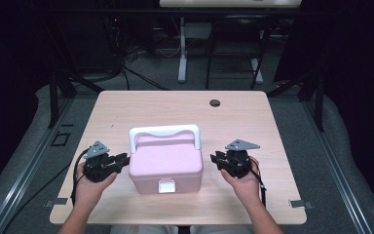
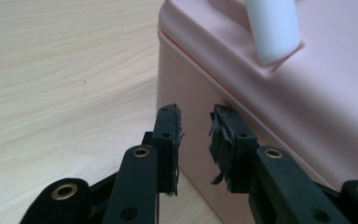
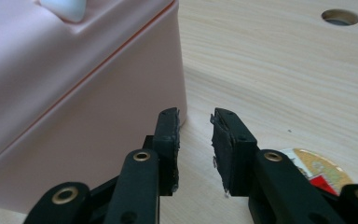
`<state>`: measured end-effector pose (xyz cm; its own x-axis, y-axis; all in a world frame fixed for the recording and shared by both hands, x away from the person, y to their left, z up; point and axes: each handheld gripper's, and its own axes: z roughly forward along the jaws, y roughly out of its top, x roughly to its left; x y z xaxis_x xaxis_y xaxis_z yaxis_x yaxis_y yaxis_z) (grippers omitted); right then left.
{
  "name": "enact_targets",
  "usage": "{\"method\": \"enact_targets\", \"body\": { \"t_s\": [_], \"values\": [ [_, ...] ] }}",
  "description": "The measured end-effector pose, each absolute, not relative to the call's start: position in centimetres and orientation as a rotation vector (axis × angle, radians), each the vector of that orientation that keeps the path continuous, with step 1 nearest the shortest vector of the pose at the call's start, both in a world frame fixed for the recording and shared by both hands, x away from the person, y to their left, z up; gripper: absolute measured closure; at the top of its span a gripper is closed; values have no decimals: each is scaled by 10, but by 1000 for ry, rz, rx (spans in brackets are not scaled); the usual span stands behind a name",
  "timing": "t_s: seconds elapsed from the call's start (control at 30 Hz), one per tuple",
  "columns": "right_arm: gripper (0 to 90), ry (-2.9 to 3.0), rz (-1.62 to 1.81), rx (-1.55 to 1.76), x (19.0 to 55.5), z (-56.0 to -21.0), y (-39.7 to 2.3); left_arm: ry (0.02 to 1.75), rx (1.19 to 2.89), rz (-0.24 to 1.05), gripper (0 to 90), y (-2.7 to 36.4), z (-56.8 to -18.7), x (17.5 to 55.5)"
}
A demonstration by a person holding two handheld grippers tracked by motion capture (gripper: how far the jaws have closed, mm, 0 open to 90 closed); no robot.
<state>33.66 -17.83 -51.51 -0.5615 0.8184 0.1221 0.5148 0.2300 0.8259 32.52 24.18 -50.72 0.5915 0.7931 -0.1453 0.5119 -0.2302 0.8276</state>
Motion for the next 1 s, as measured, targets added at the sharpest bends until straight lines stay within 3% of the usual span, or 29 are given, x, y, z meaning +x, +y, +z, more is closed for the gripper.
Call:
{"method": "enact_targets", "body": {
  "t_s": [0.23, 0.43, 0.83, 1.0],
  "values": [
    [758, 2224, 1271, 1205, 335, -522, -167, 1078, 1882, 339, 716, 242, -515, 323],
    [760, 2254, 1258, 1190, 336, -525, -160, 1039, 1906, 360, 658, 235, -514, 321],
    [898, 2252, 1220, 1225, 326, -520, -154, 1004, 1932, 351, 895, 222, -511, 314],
    [899, 2246, 1219, 1250, 321, -520, -155, 997, 1948, 329, 900, 222, -510, 313]
  ]
}}
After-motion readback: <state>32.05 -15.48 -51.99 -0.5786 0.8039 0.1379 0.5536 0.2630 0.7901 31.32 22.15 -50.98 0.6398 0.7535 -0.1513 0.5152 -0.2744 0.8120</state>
